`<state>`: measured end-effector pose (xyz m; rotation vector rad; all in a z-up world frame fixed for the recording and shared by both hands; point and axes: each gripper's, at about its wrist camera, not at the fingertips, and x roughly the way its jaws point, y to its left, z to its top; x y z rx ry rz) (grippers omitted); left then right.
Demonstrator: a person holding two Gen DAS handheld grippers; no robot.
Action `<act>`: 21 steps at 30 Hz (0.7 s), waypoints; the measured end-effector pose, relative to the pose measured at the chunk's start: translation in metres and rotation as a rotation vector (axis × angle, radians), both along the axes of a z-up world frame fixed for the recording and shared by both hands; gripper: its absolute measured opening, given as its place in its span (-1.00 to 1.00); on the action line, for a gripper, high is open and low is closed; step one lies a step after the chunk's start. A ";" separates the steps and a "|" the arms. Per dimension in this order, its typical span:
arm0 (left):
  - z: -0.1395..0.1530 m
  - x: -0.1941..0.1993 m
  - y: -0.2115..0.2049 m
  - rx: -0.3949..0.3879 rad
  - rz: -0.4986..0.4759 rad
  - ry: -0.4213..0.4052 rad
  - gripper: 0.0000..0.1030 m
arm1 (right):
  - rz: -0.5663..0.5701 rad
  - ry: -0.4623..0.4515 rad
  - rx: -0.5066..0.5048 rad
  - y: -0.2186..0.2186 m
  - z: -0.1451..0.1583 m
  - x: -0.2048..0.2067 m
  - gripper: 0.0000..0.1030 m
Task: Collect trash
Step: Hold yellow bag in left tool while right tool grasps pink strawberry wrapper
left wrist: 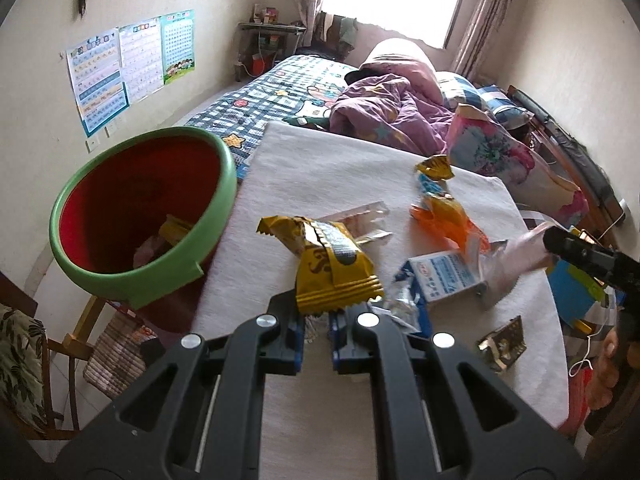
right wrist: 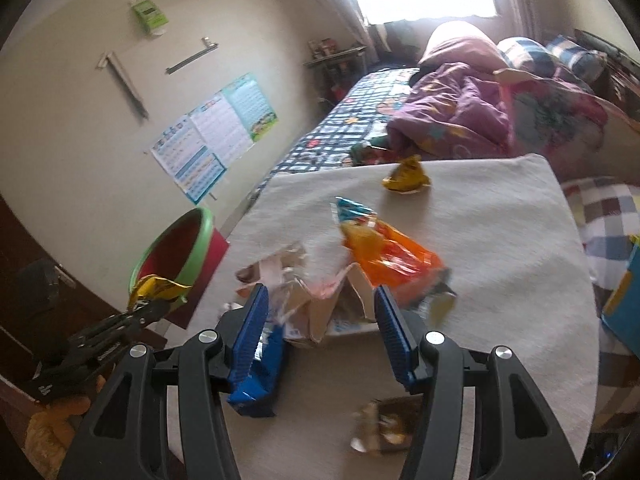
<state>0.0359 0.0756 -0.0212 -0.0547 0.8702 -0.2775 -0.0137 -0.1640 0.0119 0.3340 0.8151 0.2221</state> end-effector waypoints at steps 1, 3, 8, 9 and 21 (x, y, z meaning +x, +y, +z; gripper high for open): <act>0.000 0.002 0.004 0.000 0.001 0.001 -0.83 | 0.006 -0.002 -0.001 0.004 0.001 0.002 0.03; 0.000 0.007 0.011 -0.003 0.001 -0.001 -0.83 | 0.023 -0.003 -0.001 0.017 0.002 0.009 -0.21; 0.002 0.021 0.026 -0.006 -0.003 -0.005 -0.83 | 0.058 0.001 -0.037 0.044 0.003 0.026 -0.22; 0.002 0.023 0.029 -0.010 -0.008 -0.002 -0.83 | 0.053 0.009 -0.052 0.044 0.001 0.028 -0.22; -0.017 0.049 0.042 -0.023 -0.082 0.049 -0.83 | 0.126 0.294 -0.167 0.031 -0.073 0.006 0.38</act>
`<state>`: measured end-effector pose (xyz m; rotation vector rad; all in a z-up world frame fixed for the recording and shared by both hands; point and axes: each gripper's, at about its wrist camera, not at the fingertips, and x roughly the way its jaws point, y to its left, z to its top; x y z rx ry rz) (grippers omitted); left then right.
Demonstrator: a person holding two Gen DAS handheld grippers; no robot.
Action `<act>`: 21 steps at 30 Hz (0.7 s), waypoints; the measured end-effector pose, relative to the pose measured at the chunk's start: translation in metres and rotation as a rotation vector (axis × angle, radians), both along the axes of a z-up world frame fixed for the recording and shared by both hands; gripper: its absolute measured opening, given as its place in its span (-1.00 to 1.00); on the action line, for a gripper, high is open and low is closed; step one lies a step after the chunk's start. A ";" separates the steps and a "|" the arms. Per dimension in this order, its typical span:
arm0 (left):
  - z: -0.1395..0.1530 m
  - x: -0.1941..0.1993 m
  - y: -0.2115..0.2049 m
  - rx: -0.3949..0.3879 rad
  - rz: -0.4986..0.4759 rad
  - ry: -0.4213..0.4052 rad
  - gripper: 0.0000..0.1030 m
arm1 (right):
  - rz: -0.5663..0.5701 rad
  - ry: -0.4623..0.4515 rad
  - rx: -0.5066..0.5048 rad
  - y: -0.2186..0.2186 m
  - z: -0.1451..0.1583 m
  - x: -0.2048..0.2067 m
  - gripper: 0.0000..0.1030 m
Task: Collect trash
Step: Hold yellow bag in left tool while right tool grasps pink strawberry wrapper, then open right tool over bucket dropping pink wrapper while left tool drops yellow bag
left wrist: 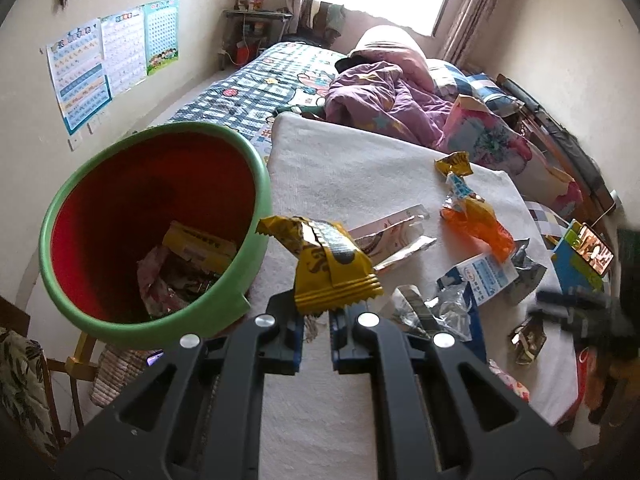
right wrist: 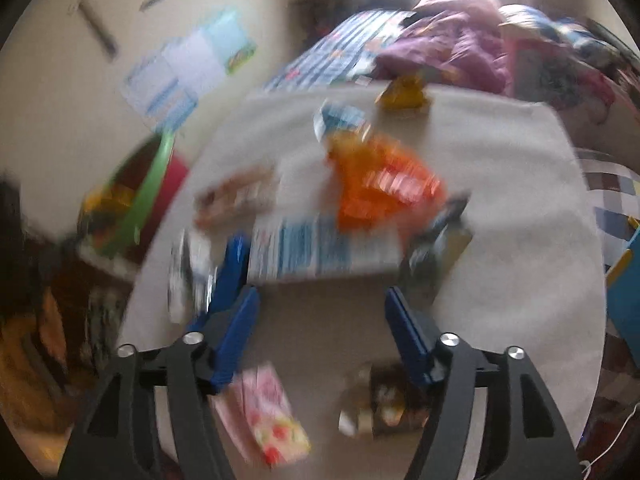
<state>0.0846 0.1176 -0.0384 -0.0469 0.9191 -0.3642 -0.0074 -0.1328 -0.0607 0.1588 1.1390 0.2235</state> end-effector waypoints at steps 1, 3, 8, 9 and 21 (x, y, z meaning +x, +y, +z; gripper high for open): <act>-0.001 0.003 -0.001 -0.002 -0.005 0.002 -0.83 | 0.043 0.018 -0.017 0.009 -0.005 -0.004 0.38; -0.002 0.008 -0.003 -0.005 -0.018 0.002 -0.83 | 0.142 0.063 -0.051 0.031 -0.019 -0.013 0.38; 0.000 0.015 -0.003 -0.016 -0.052 -0.007 -0.83 | 0.179 0.150 -0.063 0.044 -0.042 -0.021 0.25; 0.000 0.015 -0.002 -0.016 -0.055 -0.008 -0.83 | 0.172 0.164 -0.041 0.042 -0.041 -0.020 -0.24; 0.010 0.028 0.040 -0.031 -0.002 -0.045 -0.83 | 0.181 -0.071 0.056 0.058 0.058 0.022 -0.33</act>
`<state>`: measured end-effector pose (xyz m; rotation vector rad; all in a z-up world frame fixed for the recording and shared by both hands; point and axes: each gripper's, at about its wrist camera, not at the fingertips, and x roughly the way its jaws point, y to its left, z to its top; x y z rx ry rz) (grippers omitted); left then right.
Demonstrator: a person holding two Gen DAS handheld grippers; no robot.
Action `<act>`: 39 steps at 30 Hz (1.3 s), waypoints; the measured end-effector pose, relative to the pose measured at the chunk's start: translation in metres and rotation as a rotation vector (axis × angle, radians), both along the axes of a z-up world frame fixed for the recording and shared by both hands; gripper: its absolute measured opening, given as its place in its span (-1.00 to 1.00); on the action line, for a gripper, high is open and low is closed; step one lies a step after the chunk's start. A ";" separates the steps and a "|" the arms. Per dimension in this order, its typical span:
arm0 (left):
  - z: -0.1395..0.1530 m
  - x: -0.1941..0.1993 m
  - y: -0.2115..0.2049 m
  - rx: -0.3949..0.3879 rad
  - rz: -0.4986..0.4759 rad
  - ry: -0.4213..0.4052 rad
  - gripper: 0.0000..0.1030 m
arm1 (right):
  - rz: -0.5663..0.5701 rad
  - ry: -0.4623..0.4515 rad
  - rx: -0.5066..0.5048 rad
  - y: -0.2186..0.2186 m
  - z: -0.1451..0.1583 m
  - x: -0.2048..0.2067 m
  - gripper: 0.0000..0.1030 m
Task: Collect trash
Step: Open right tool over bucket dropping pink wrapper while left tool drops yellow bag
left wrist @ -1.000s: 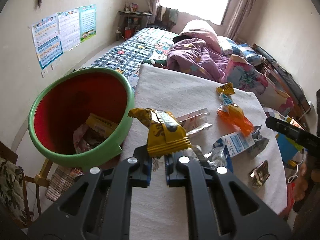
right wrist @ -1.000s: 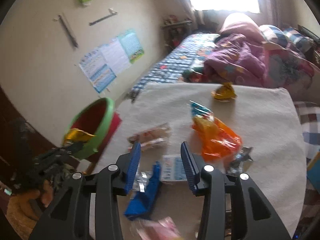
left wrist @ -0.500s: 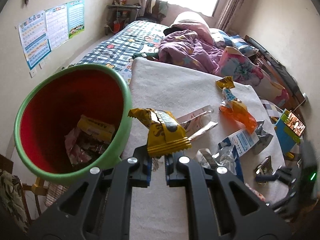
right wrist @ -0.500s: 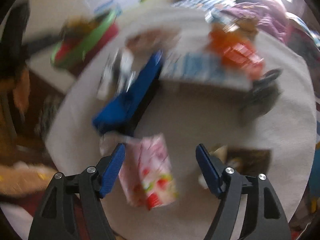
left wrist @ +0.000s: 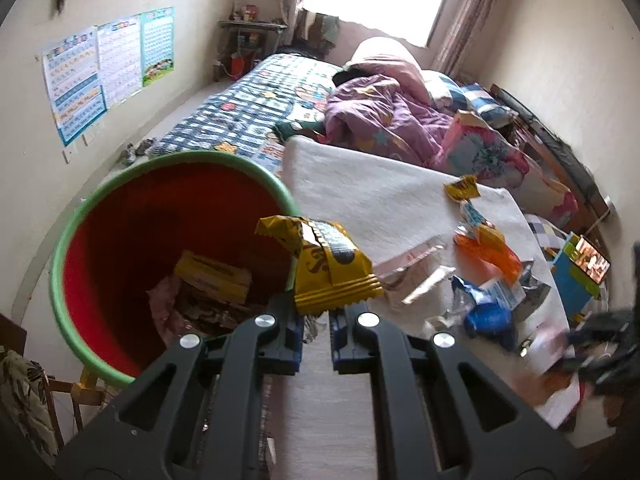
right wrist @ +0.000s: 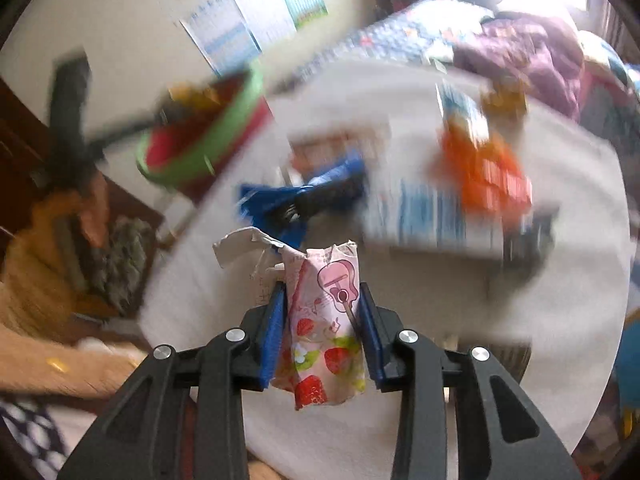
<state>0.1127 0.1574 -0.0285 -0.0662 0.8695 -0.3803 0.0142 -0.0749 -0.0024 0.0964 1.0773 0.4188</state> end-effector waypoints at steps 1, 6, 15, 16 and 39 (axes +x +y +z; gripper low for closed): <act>0.000 0.000 0.003 0.000 0.010 -0.001 -0.83 | 0.005 -0.027 0.011 0.008 0.007 0.004 -0.33; -0.003 0.004 0.027 -0.002 0.067 0.004 -0.83 | 0.031 -0.167 0.106 0.052 0.044 0.048 -0.32; -0.009 0.008 0.067 0.024 0.155 0.016 -0.83 | 0.055 -0.123 0.167 0.141 0.020 0.121 -0.32; -0.009 0.009 0.070 0.025 0.162 0.017 -0.83 | 0.056 -0.116 0.171 0.146 0.017 0.125 -0.32; -0.031 0.024 0.084 0.006 0.215 0.074 0.12 | -0.029 -0.099 0.218 0.160 -0.005 0.129 0.32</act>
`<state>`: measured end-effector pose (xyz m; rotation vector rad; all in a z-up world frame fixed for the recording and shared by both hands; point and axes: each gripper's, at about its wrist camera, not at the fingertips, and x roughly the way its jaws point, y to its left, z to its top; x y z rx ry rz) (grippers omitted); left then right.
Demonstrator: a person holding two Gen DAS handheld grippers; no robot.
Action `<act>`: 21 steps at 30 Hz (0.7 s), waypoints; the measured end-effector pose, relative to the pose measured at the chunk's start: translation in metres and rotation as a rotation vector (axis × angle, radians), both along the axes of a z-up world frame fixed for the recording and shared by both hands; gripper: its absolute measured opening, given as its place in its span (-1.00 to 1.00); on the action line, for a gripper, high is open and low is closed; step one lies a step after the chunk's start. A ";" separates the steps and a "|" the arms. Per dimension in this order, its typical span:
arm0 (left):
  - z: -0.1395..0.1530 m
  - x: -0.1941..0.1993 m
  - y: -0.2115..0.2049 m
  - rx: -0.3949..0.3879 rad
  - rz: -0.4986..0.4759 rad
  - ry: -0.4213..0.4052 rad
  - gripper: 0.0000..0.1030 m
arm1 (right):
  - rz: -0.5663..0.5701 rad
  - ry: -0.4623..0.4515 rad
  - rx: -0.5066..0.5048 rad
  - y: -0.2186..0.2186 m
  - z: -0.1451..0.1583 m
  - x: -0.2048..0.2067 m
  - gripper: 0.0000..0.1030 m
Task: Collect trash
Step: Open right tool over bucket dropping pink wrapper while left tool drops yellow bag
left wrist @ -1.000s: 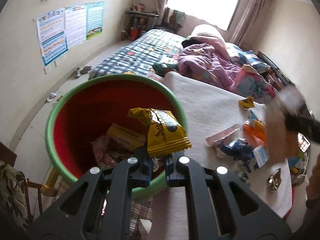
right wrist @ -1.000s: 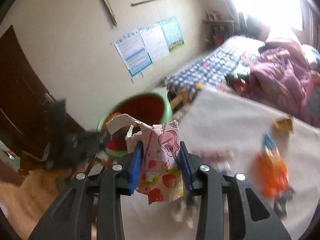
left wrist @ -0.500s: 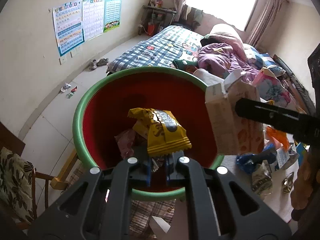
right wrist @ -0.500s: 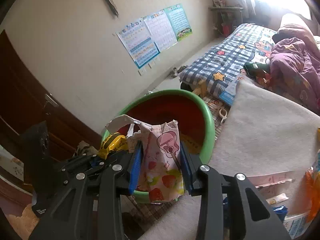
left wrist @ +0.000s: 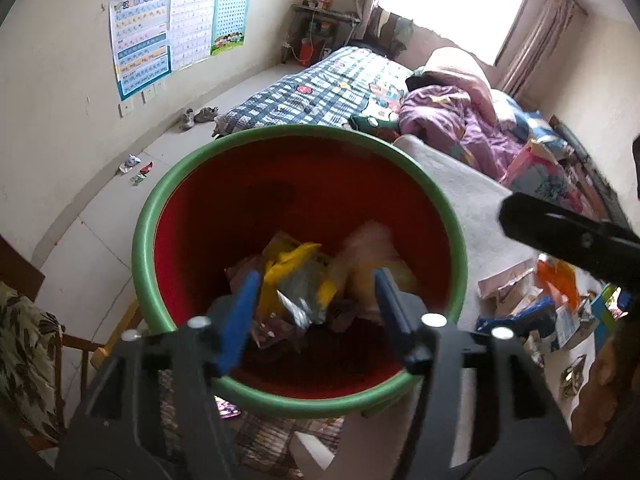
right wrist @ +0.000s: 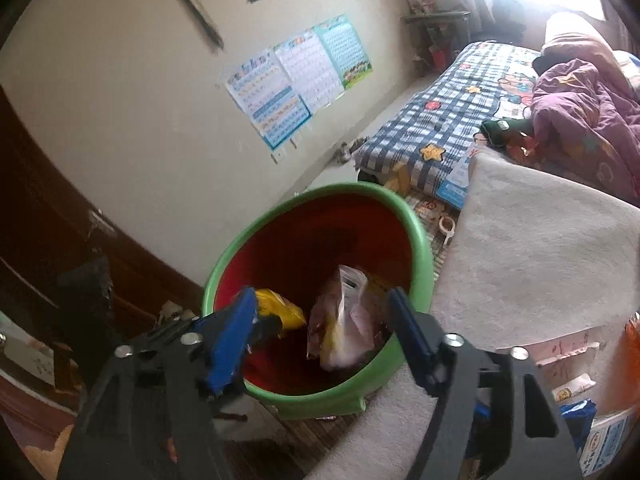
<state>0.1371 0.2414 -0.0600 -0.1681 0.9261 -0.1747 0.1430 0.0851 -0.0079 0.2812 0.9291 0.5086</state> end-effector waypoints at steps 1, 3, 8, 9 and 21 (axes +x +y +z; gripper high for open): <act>0.000 0.000 -0.001 0.001 -0.001 0.002 0.12 | -0.004 0.002 0.004 -0.004 0.002 -0.002 0.32; 0.001 -0.001 -0.004 0.007 -0.004 0.003 0.12 | -0.021 0.001 0.017 -0.018 0.006 -0.008 0.33; 0.006 -0.005 -0.011 -0.005 -0.015 -0.008 0.18 | -0.096 -0.017 -0.002 -0.066 0.014 -0.031 0.44; 0.006 -0.006 -0.015 -0.006 -0.025 -0.007 0.18 | -0.131 -0.020 -0.015 -0.080 0.014 -0.038 0.44; 0.012 -0.023 -0.111 -0.037 -0.272 0.009 0.19 | -0.464 0.061 -0.062 -0.204 -0.017 -0.112 0.46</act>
